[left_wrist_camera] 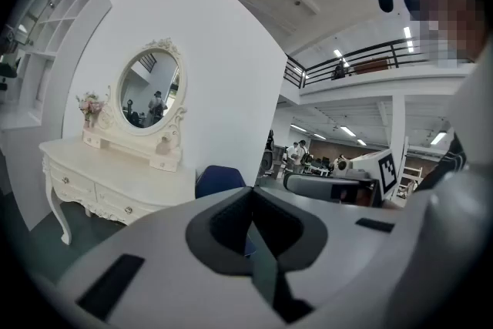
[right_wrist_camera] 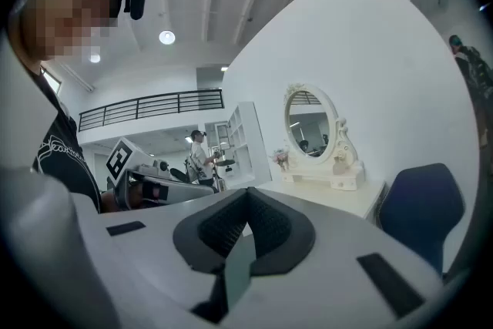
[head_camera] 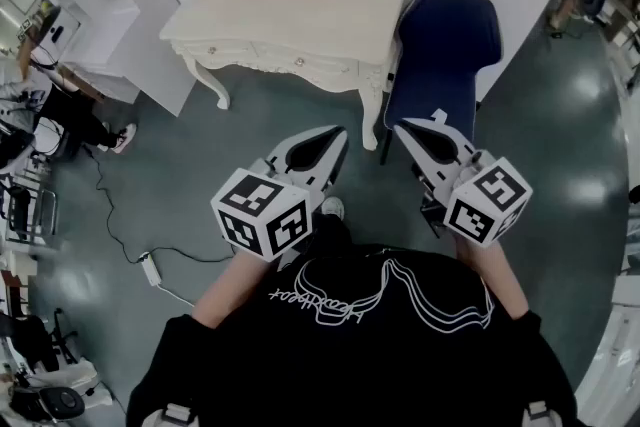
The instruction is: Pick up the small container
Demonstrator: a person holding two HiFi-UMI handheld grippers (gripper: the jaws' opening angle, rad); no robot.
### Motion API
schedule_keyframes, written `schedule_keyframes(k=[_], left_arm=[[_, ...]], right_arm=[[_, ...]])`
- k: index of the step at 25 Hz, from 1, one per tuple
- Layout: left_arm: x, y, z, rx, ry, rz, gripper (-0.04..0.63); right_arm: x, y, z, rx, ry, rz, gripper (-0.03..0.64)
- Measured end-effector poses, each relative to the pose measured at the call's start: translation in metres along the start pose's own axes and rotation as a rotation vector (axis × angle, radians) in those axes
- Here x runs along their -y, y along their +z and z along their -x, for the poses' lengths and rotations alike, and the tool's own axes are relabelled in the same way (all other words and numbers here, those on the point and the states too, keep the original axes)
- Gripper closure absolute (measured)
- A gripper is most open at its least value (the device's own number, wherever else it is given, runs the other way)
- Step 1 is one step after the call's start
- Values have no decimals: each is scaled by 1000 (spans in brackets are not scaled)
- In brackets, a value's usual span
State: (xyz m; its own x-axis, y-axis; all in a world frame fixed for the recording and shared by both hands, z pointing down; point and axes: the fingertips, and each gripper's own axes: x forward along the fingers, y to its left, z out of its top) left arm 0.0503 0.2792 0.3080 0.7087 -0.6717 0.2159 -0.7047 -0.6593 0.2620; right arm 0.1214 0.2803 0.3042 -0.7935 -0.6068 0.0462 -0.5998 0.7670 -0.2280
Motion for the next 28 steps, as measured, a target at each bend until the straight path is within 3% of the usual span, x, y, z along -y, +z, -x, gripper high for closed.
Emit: schedule_keyframes(k=[10, 18, 28], left_arm=[[-6, -4, -3, -18, -11, 19, 593], [-26, -4, -9, -59, -12, 35, 594], [-98, -1, -45, -105, -35, 68, 594]], right_arm=[[3, -4, -7, -15, -10, -8, 612], [17, -8, -25, -11, -36, -72, 611], [62, -21, -88, -31, -73, -146, 611]])
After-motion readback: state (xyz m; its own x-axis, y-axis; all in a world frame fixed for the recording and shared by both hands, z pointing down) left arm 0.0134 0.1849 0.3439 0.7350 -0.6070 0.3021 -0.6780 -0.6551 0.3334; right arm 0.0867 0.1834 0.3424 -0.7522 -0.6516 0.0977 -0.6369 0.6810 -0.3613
